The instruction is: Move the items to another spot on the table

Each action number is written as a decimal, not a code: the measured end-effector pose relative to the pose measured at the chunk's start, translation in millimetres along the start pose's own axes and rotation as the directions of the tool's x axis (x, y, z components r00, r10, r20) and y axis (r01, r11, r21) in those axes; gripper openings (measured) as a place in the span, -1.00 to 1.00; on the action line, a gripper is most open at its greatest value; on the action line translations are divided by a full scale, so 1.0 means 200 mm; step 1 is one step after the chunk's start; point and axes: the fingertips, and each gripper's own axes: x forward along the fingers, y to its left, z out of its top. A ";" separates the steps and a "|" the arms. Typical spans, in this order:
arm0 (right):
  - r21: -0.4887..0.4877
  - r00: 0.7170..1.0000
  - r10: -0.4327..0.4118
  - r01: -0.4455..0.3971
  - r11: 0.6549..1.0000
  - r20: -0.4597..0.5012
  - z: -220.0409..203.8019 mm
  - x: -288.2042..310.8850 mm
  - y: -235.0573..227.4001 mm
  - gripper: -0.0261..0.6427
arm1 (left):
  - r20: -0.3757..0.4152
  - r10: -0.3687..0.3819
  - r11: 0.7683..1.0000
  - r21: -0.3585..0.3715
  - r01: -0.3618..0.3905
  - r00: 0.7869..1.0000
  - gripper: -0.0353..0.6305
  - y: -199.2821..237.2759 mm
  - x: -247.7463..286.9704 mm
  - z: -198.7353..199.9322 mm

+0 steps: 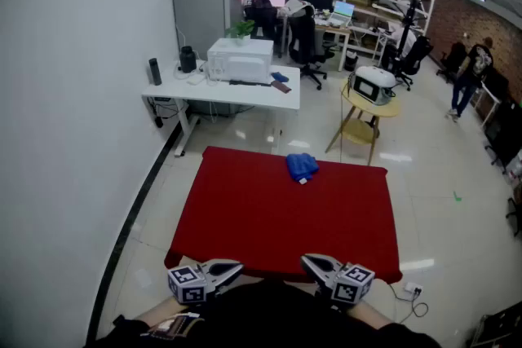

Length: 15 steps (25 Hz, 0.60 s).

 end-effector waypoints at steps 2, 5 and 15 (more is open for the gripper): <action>0.004 1.000 -0.020 0.020 1.000 0.000 0.00 0.10 0.02 -0.96 | 0.009 0.021 1.000 -0.012 -0.020 1.000 -0.92 0.08 -0.13 0.01; -0.003 0.999 -0.053 0.053 0.999 -0.012 0.00 0.25 0.02 -0.96 | 0.017 0.035 0.999 -0.034 -0.034 0.999 -0.92 0.19 -0.28 0.01; -0.065 0.986 -0.162 0.160 0.985 -0.029 0.18 0.35 -0.34 -0.96 | -0.018 0.026 0.998 -0.063 -0.027 1.000 -0.92 0.42 -0.16 0.08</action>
